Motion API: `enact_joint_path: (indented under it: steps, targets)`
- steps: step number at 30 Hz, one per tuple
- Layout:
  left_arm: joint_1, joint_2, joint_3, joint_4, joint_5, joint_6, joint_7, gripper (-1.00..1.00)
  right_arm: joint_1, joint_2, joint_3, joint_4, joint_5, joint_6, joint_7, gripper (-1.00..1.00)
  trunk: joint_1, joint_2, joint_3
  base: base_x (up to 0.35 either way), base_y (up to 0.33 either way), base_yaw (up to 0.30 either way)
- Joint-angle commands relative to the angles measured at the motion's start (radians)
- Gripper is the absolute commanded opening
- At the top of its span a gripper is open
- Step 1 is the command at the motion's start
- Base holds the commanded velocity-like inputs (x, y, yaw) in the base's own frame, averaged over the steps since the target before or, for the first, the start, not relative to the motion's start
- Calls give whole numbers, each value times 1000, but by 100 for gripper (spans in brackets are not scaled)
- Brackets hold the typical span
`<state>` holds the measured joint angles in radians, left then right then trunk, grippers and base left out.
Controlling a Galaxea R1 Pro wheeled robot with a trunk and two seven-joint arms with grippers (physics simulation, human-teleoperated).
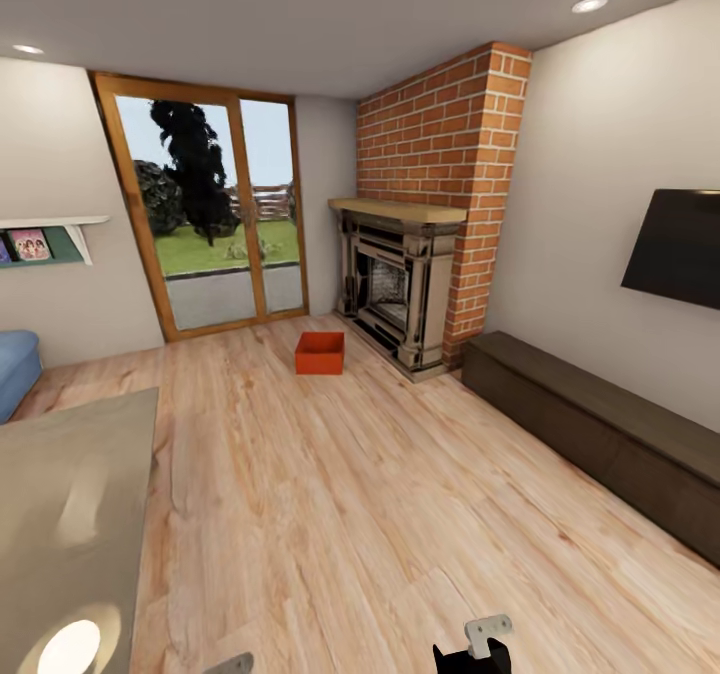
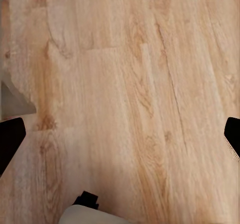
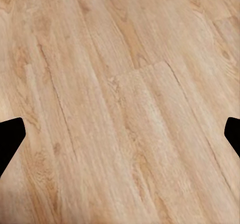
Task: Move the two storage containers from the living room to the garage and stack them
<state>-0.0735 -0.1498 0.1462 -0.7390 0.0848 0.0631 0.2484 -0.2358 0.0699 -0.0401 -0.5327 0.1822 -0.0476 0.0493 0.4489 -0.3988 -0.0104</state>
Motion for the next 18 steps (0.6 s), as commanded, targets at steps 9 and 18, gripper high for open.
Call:
enact_joint_path:
  steps: [9, 18]
  targets:
    - [0, -1, 1, -2, 9, 4, 2, 100, 0, 1, -4, 0, 8, -3, 4, 100, 1, -1, -1, 325, 20, 0]
    - [0, 1, 1, -2, 9, 4, 2, 100, 0, 1, -4, 0, 8, -3, 4, 100, 1, -1, -1, 308, 168, 0]
